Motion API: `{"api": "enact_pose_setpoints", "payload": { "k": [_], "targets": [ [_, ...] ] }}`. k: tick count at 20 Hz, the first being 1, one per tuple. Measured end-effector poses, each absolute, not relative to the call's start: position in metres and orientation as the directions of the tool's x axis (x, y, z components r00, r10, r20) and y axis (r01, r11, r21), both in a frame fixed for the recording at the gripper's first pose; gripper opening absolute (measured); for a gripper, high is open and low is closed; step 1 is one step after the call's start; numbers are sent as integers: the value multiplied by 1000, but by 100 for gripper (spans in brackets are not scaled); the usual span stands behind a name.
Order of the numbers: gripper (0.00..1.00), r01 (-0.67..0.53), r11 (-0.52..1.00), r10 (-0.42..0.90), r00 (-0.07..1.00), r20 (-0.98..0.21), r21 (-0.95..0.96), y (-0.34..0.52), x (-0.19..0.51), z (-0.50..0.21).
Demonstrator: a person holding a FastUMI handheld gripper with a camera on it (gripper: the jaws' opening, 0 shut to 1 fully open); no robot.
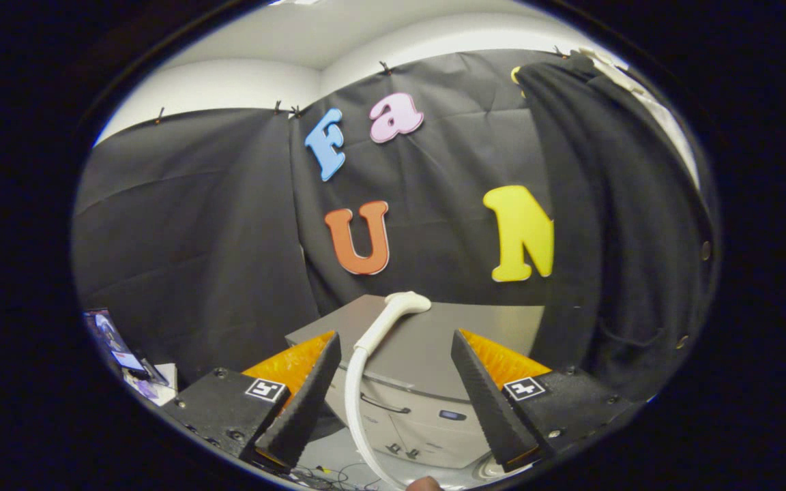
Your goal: Iron the clothes twice with a garment steamer, once on the left side and once on the right side.
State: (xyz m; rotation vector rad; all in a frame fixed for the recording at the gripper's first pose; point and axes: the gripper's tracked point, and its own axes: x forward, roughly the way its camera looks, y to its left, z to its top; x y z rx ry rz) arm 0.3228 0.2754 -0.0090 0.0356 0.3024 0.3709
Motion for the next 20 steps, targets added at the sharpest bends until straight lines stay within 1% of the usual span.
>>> {"api": "enact_pose_setpoints", "payload": {
  "k": [4, 8, 13, 18, 20],
  "targets": [
    [100, -374, 918, 395, 831, -392, 131, 312, 385, -37],
    [100, -335, 927, 375, 806, -458, 169, 336, 442, -54],
    [100, -249, 963, 267, 800, -537, 107, 345, 490, -83],
    [99, -171, 985, 149, 771, -619, 24, 343, 515, -108],
    [95, -140, 990, 121, 753, -646, 22, 345, 521, -119]
  ]
}}
